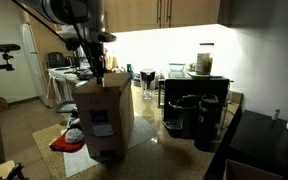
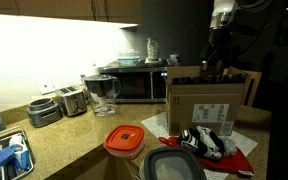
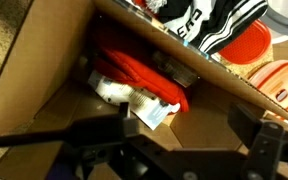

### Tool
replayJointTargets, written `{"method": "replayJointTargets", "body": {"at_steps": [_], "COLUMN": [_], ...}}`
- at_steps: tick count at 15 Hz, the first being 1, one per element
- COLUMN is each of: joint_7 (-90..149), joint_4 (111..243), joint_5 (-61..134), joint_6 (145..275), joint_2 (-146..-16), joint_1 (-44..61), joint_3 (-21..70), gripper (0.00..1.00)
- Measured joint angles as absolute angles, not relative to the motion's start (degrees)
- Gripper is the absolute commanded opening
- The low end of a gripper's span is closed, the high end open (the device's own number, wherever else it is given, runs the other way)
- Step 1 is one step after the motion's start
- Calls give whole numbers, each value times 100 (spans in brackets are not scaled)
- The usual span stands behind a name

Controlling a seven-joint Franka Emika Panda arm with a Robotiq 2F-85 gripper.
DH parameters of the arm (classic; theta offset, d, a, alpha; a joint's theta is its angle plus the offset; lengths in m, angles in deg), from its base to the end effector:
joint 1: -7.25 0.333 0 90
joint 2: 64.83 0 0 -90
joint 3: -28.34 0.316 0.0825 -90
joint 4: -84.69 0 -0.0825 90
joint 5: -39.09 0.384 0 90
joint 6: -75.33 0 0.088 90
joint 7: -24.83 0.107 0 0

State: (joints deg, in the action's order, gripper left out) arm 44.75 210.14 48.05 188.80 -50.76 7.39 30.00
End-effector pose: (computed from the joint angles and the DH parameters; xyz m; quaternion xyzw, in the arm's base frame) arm 0.4824 0.0257 0.4933 -0.9798 0.1868 -0.0050 0.0709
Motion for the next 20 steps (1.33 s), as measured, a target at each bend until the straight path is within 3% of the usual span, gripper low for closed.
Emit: {"method": "replayJointTargets", "body": {"at_steps": [20], "joint_7": [6572], "joint_4": [21435], "joint_5": [3218], "joint_6": [19572], "joint_2": [-6156], "joint_1": [722], "joint_3": [2988], "gripper": [100]}}
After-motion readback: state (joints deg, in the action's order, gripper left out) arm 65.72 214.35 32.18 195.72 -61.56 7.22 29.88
